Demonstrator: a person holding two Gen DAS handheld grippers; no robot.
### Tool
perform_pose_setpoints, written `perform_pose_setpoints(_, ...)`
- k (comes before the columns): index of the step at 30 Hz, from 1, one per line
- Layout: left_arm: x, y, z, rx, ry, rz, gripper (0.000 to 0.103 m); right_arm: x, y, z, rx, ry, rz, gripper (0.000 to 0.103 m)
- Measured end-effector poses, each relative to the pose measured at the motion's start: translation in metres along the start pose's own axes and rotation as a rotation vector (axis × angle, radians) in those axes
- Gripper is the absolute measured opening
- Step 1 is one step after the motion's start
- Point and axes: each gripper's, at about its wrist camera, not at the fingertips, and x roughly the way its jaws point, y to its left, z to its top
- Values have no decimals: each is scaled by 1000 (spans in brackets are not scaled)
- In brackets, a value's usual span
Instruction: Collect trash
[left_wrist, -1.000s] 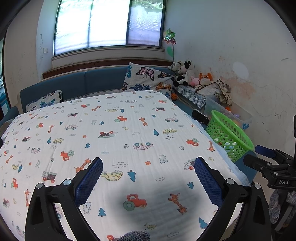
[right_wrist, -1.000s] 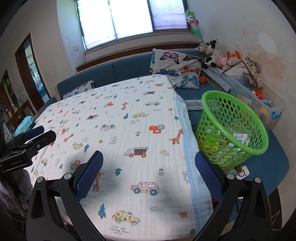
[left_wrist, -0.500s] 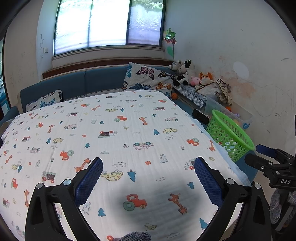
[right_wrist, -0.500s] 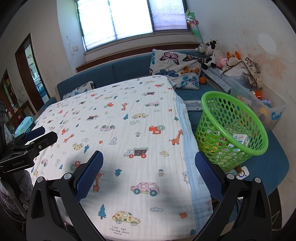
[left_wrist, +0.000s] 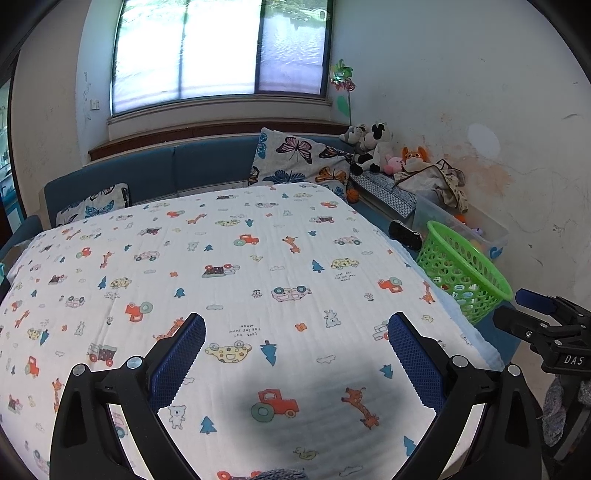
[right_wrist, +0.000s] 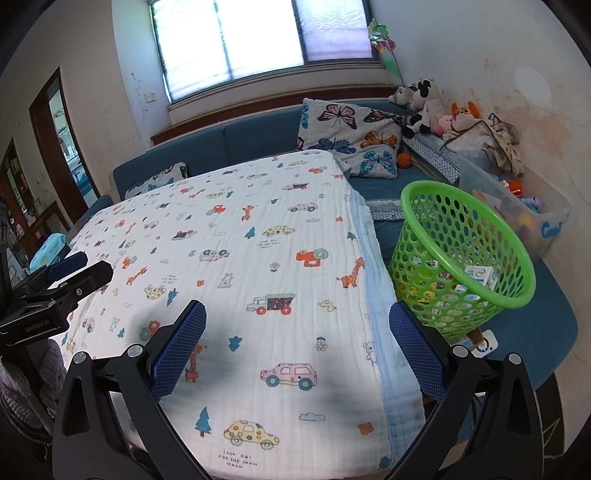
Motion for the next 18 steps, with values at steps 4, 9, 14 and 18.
perform_pose_setpoints(4,1,1,-1,-6,5,-5,96,0,0,0,0,0,-1,98)
perform_pose_setpoints(9,1,1,-2,-10,6,-3,96,0,0,0,0,0,-1,98)
perform_pose_setpoints(14,0,2,-2,-16,6,-1,96,1,1,-1,3,1,0,98)
perform_pose_setpoints(18,0,2,-3,-12,2,-1,96,2,1,-2,4,2,0,98)
